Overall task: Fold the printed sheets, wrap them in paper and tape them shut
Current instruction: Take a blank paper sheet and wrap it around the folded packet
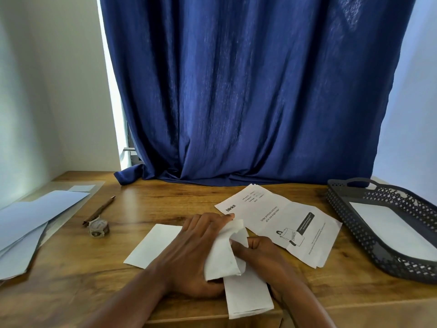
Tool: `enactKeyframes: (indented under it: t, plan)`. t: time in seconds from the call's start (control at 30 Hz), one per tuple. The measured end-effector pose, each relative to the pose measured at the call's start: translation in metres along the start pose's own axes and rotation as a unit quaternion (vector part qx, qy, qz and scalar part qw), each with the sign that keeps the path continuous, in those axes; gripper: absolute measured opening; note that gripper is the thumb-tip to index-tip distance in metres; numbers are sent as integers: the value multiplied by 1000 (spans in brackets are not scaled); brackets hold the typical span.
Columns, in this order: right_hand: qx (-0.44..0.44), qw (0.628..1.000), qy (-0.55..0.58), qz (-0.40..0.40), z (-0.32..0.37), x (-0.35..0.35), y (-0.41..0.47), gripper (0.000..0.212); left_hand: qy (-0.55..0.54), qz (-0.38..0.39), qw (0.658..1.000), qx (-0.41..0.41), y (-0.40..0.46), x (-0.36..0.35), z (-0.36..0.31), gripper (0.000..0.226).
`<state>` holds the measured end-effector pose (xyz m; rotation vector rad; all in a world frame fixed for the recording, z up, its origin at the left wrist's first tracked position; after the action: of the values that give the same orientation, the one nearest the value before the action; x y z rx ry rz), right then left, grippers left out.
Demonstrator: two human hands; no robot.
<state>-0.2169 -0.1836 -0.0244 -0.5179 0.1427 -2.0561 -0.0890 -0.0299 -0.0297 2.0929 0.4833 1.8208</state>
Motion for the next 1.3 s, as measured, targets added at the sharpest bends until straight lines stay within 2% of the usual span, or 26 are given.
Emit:
enactKeyframes:
  t: [0.13, 0.27, 0.47, 0.53, 0.57, 0.63, 0.7, 0.9, 0.97, 1.07, 1.1, 1.23, 1.3]
  plan:
    - [13, 999, 34, -9, 0, -3, -3, 58, -10, -6, 1000, 11, 1, -1, 3, 116]
    - [34, 997, 44, -56, -2, -6, -7, 55, -4, -17, 1000, 25, 0, -4, 9, 116]
    - [33, 987, 123, -99, 1, -1, -16, 32, -14, -47, 997, 52, -4, -3, 13, 118]
    - [58, 987, 87, -122, -2, 12, -20, 12, -15, -61, 996, 62, -5, -2, 15, 118]
    - [85, 986, 34, -141, -3, 21, -20, 19, -14, -65, 996, 67, -5, -2, 16, 118]
    - [116, 978, -69, -160, -1, 39, -26, 47, -14, -68, 995, 73, -5, -1, 16, 117]
    - [85, 982, -91, -143, 7, 57, -36, 73, -7, -66, 995, 75, -4, -1, 17, 116]
    - [44, 971, -217, -89, 15, 91, -49, 108, 47, -94, 991, 80, -3, -4, 21, 116]
    - [32, 971, -231, -56, 18, 91, -49, 105, 63, -101, 990, 78, -3, -5, 21, 116]
    - [36, 969, -241, -36, 22, 86, -48, 81, 70, -100, 989, 81, -2, -5, 21, 117]
    - [34, 967, -248, -40, 24, 85, -46, 79, 72, -98, 989, 83, -3, -5, 22, 117]
    - [21, 963, -265, -36, 23, 84, -42, 89, 77, -98, 988, 89, -3, -5, 23, 117]
    - [19, 962, -271, -28, 21, 84, -40, 71, 80, -98, 988, 85, -2, -5, 22, 117]
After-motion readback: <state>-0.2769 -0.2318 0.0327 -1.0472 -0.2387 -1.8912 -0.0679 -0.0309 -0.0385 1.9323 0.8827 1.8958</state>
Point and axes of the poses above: each hand's wrist, its own y-axis towards the middle knuckle, its own x-axis out of the back of the hand, z = x × y, the point moved 1 cm from there along y, towards the middle knuckle, and after that the axes turned 10 degrees about -x, right-handed, at the moved point
